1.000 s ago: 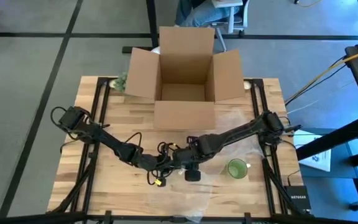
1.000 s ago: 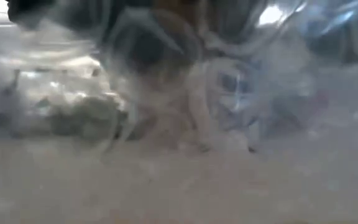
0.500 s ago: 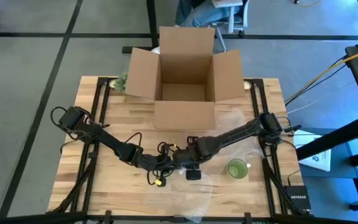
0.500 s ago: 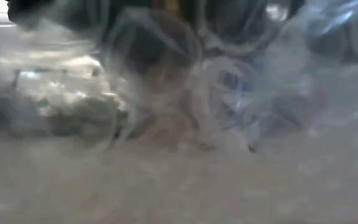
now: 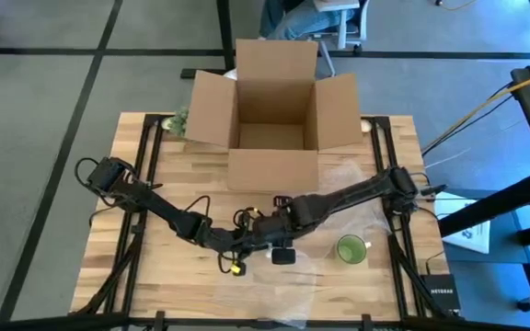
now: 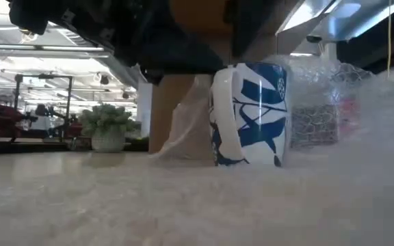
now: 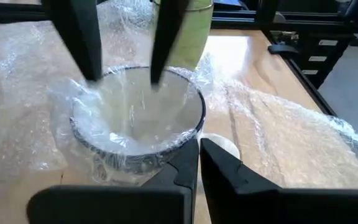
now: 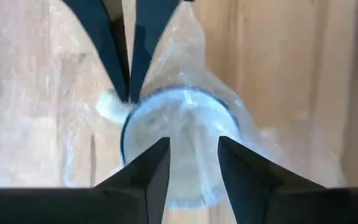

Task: Wrap mug
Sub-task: Wrap the white mug with bubble wrap

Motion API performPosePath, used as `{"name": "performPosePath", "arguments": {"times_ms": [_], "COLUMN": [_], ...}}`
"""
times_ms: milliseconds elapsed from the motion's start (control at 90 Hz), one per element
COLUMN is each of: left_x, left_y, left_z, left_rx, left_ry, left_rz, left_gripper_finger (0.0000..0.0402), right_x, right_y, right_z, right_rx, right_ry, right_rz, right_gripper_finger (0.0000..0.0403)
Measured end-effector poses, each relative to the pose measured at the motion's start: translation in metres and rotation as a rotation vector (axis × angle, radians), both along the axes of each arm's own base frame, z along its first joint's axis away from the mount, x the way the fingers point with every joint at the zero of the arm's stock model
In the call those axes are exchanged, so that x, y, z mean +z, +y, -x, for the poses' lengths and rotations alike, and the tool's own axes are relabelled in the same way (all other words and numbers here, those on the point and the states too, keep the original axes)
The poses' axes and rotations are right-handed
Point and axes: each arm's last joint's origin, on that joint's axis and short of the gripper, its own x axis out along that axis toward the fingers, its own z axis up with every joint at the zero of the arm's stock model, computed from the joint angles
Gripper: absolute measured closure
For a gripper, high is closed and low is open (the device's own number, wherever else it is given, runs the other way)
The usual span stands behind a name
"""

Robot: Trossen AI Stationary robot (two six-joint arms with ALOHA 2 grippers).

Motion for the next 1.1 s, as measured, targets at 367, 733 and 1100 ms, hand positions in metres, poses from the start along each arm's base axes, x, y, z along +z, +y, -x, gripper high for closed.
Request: {"name": "performPosePath", "arguments": {"times_ms": [367, 733, 1100], "left_x": [0.018, 0.025, 0.020], "left_y": [-0.007, -0.021, -0.032], "left_z": [0.008, 0.027, 0.036], "left_rx": [-0.023, -0.073, -0.057], "left_ry": [-0.034, 0.037, 0.097], "left_rz": [0.030, 0.023, 0.117], "left_gripper_finger": [0.0402, 0.0402, 0.0402], "right_x": [0.026, -0.068, -0.142], "right_y": [0.092, 0.181, 0.196], "right_z": [0.050, 0.072, 0.065], "right_rx": [0.056, 0.212, 0.273], "right_ry": [-0.059, -0.353, -0.353], "right_rz": [-0.027, -0.155, -0.120], "right_gripper_finger": [0.0279, 0.0279, 0.0279]}}
